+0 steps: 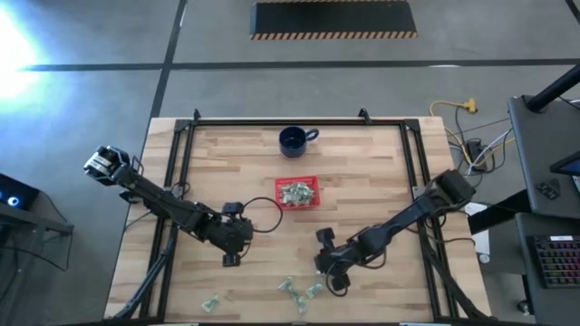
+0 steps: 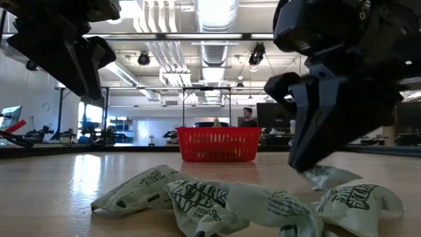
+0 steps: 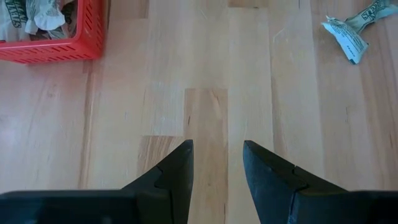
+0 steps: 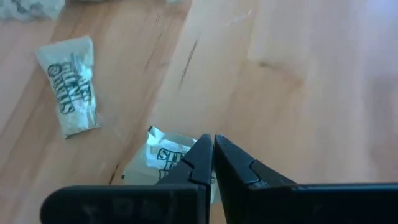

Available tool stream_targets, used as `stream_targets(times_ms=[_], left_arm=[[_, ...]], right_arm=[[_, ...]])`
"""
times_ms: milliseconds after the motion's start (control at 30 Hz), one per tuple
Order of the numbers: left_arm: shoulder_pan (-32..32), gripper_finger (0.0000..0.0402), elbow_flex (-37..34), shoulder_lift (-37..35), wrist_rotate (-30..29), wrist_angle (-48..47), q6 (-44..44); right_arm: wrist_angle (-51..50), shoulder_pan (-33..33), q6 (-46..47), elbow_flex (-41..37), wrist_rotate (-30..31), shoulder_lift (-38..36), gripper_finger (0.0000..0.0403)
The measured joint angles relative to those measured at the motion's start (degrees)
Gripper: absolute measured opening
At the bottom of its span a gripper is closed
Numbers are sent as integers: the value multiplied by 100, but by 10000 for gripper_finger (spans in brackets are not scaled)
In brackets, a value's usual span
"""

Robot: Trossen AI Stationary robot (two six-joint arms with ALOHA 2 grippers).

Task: Pick and place items into bin
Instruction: Put the stevia packet into the red bin

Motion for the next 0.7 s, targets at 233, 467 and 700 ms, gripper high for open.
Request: stream_targets(times_ms=[233,467,700], left_arm=[[0,123,2,0,-2,3,8],[0,123,15,0,-180,30,20],[-2,123,76,-15,-191,31,20]], right_arm=[[-17,-4,-281,2,492,-531,8],[118,-178,-815,4,2021,-1170,8],[741,-871,-1430,7,3020,-1420,8]])
